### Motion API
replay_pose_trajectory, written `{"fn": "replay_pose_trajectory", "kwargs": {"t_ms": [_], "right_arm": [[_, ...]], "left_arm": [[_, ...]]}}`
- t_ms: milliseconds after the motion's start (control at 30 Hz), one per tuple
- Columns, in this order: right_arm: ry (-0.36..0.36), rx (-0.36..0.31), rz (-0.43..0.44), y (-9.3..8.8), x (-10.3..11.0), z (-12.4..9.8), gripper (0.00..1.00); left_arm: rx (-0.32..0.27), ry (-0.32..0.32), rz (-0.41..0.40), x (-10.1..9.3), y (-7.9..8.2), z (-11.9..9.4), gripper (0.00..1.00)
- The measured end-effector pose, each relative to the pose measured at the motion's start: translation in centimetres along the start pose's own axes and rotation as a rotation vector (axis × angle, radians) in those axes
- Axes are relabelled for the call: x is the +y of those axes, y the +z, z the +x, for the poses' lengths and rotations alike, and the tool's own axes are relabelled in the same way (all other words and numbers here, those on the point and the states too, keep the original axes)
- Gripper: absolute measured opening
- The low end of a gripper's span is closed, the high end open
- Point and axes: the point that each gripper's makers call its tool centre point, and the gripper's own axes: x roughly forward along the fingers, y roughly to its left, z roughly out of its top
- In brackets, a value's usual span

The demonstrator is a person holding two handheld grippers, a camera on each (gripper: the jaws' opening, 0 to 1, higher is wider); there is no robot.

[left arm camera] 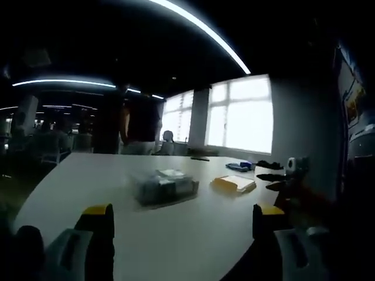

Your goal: Arrange the small medicine boxes into an aligned row inside the storage area until every box is upright, visible, and separated from the surrounding clutter.

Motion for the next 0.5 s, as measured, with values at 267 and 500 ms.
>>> {"fn": "replay_pose_trajectory", "kwargs": {"t_ms": [267, 500], "right_arm": [[-0.006, -0.018, 0.002, 0.5, -0.1, 0.0, 1.0], [0.005, -0.063, -0.003, 2.1, 0.4, 0.6, 1.0]], "left_arm": [[0.005, -0.009, 0.0, -0.2, -0.2, 0.3, 0.98], [0.016, -0.004, -0.006, -0.1, -0.5, 0.2, 0.98]]}}
